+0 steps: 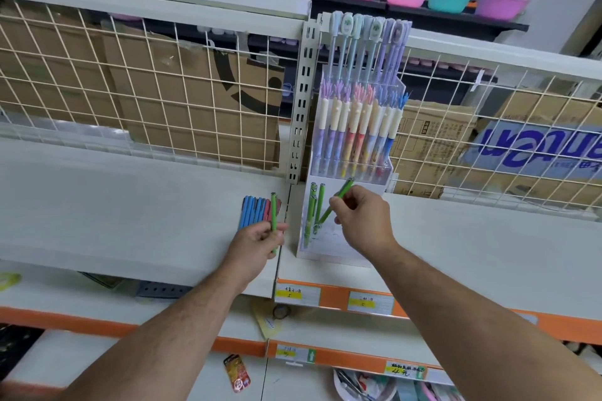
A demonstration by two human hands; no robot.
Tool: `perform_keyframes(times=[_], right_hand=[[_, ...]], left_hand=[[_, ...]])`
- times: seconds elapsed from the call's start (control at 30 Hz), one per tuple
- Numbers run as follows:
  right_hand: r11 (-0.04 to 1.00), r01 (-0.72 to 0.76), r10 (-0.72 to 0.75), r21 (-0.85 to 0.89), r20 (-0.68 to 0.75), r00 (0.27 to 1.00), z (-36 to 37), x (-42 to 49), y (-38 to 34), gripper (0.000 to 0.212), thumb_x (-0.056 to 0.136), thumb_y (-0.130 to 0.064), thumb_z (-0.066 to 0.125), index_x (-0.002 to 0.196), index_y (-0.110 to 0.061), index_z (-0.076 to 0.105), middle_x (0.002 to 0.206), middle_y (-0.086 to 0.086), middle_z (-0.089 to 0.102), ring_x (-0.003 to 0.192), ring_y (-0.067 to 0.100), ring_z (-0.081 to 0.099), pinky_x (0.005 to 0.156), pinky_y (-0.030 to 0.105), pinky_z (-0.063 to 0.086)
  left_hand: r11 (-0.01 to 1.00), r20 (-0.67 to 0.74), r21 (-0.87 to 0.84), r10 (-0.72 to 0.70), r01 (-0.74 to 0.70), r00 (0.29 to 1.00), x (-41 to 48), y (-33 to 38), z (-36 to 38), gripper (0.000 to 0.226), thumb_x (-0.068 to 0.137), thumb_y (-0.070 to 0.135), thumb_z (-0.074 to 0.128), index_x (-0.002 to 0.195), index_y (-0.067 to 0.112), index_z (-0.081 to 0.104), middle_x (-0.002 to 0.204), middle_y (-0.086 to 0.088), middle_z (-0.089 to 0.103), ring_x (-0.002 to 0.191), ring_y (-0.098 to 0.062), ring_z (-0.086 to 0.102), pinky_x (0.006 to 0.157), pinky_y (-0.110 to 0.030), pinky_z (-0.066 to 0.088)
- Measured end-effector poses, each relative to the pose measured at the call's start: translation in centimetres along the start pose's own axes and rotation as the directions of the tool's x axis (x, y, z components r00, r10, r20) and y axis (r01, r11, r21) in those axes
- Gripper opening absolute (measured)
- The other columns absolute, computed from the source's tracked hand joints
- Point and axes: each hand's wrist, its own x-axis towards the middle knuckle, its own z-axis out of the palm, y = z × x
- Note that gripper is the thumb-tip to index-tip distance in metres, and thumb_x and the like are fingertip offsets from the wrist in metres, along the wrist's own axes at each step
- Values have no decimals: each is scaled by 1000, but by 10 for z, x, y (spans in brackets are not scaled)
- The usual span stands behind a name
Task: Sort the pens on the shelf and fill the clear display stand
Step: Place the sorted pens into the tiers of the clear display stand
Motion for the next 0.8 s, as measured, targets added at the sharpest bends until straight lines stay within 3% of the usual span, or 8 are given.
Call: perform_keyframes(times=[0.2, 0.33, 0.57, 0.8], right_hand=[[980, 71, -54, -187, 94, 994, 11, 2, -1, 21, 95, -28, 65, 78, -17, 63, 73, 2, 69, 69, 23, 66, 67, 37, 57], [946, 113, -67, -304, 159, 985, 17, 1, -1, 25, 95, -27, 65, 73, -17, 59, 69, 2, 63, 66, 24, 59, 59, 31, 46], [928, 110, -40, -355, 201, 979, 19, 1, -3, 24, 97, -28, 64, 83, -8, 67, 76, 8, 70, 72, 27, 65, 66, 36, 55], [932, 94, -20, -350, 210, 978, 21, 0, -2, 25, 98, -30, 64, 87, -8, 71, 76, 8, 71, 71, 25, 68, 69, 36, 57]], left_hand=[[999, -5, 52, 4, -4, 1000, 1, -4, 1, 16, 96, 16, 64, 99, 28, 75, 106, 19, 72, 98, -5, 67, 80, -23, 55], [999, -1, 50, 8, -8, 1000, 2, -6, -1, 18, 96, 19, 64, 98, 33, 75, 106, 17, 72, 99, -5, 68, 80, -24, 56], [998, -5, 64, 7, -7, 1000, 4, -7, -2, 17, 95, 19, 65, 95, 33, 75, 100, 21, 73, 96, -4, 68, 77, -22, 55], [998, 5, 70, 5, -5, 1000, 4, -7, -2, 12, 95, 19, 66, 92, 25, 76, 102, 25, 72, 98, -6, 67, 83, -29, 57]])
